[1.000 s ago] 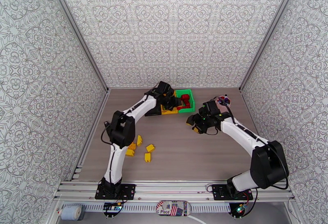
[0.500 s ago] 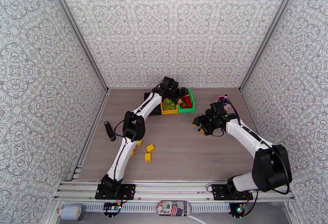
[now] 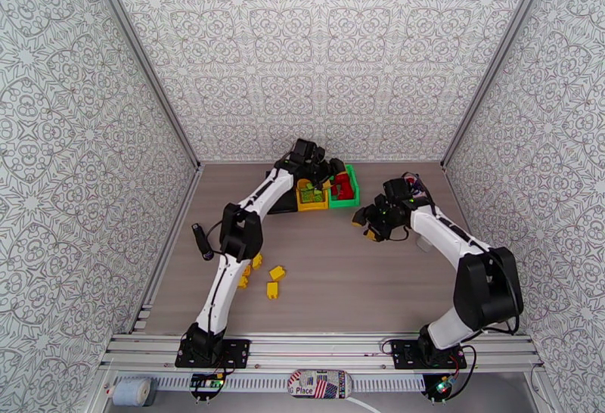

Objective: Sort the legos into containers by color

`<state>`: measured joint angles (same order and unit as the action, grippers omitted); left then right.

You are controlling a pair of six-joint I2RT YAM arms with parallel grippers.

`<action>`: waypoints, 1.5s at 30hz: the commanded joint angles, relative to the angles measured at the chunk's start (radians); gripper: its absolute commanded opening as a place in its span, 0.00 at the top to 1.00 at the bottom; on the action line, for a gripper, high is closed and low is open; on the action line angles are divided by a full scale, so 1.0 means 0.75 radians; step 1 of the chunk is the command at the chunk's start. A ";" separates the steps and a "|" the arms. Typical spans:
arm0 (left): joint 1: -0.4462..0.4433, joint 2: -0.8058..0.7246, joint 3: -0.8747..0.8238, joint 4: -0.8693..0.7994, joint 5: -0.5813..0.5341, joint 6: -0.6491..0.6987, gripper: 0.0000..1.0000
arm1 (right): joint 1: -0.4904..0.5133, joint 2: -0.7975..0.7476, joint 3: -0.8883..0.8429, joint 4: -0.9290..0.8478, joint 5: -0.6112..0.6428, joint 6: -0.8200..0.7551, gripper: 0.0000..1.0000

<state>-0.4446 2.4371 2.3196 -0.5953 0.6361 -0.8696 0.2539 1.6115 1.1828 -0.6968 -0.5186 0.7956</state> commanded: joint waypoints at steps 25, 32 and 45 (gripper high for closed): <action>0.276 -1.310 -1.510 -0.394 -0.658 0.206 0.12 | 0.650 0.582 0.702 -0.334 0.145 -0.184 0.40; 0.418 -1.471 -1.727 -0.433 -0.631 0.178 0.11 | 0.811 0.760 0.993 -0.550 0.290 -0.280 0.38; 0.599 -1.684 -2.057 -0.345 -0.440 0.026 0.11 | 1.015 1.063 1.405 -0.783 0.478 -0.404 0.34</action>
<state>-0.0128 1.2156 0.8028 -0.8787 0.2626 -0.8093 0.9981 2.3726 2.1864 -1.2095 -0.2188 0.5274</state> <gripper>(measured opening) 0.888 0.661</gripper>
